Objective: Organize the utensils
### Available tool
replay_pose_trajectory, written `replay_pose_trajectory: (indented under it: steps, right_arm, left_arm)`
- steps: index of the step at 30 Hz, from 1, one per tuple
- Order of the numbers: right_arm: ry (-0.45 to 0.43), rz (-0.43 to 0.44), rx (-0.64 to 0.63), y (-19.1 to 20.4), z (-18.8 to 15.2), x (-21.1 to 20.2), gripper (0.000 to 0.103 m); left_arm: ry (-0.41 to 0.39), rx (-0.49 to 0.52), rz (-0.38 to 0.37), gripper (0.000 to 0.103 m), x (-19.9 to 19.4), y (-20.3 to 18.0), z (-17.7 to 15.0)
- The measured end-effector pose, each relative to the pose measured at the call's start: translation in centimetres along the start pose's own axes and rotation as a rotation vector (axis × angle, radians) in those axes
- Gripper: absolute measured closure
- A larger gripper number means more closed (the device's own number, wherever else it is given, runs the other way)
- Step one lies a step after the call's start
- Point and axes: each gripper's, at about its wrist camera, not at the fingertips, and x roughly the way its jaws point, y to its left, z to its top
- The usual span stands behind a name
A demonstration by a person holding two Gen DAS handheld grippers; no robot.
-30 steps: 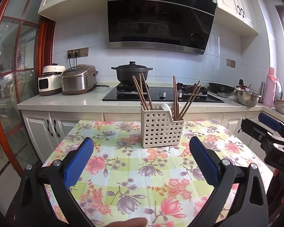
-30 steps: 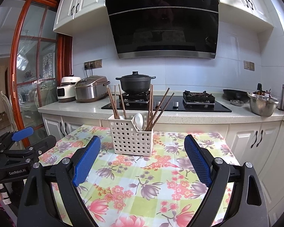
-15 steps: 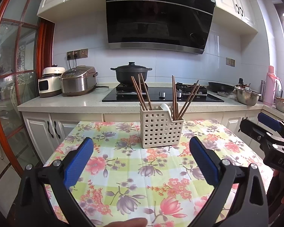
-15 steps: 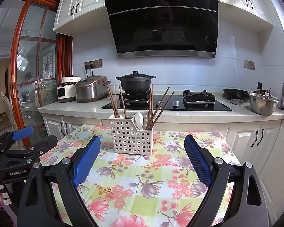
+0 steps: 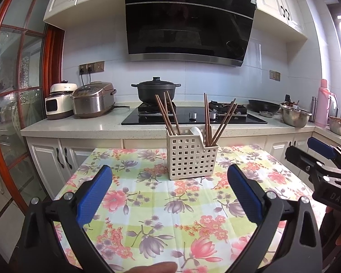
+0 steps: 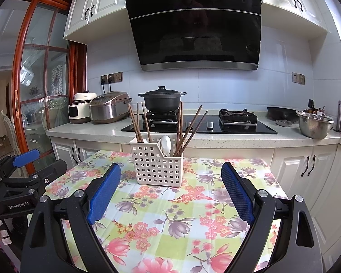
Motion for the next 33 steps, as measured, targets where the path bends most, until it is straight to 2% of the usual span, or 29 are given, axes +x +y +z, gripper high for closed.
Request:
replay_pose_trajectory:
  steps: [33]
  right_arm:
    - [0.003,0.009,-0.004,0.11,-0.25,0.16,0.019]
  left_arm:
    - [-0.009,0.007,-0.005,0.005,0.11,-0.11,0.08]
